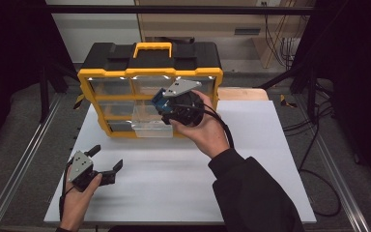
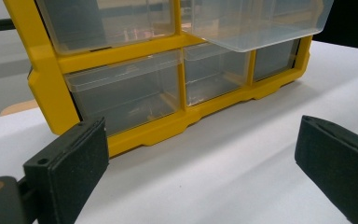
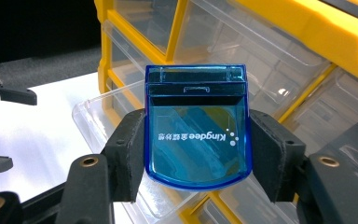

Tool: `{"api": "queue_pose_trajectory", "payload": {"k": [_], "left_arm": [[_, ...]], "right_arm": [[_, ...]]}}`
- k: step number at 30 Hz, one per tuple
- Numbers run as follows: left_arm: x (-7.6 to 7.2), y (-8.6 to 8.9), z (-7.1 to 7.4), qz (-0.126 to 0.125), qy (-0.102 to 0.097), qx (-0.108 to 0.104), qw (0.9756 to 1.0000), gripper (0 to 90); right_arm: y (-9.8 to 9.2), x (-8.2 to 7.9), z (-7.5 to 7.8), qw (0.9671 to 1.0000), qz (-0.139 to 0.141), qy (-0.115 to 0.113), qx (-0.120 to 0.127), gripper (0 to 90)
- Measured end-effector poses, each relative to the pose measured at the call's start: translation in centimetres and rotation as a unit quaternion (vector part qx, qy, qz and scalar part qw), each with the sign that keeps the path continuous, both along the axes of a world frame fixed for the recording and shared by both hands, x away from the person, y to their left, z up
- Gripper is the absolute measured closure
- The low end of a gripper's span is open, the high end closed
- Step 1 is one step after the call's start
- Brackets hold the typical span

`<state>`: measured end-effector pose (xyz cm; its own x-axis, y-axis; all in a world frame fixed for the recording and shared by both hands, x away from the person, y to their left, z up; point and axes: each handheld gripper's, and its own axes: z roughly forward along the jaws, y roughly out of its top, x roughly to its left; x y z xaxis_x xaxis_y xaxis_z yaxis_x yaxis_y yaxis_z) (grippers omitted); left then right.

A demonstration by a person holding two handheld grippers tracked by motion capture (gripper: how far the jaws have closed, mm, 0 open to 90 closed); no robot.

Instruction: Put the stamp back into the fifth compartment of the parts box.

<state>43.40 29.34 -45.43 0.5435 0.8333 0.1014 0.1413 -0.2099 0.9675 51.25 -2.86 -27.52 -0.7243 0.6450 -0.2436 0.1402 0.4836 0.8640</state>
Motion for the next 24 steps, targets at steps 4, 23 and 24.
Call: {"api": "queue_pose_trajectory", "payload": {"k": [4,23,24], "left_arm": [[0.0,0.0,0.0,0.000,0.000,0.000,1.0000,2.6],[0.0,0.0,0.0,-0.001,0.000,0.000,1.0000,2.6],[0.0,0.0,0.0,-0.001,0.000,0.000,1.0000,2.6]], "right_arm": [[0.2,0.0,0.0,1.0000,0.001,0.001,-0.001,41.7],[1.0,0.5,-0.3,0.9997,0.004,0.003,-0.022,41.8],[1.0,0.5,-0.3,0.9997,0.005,0.004,-0.022,41.7]]}}
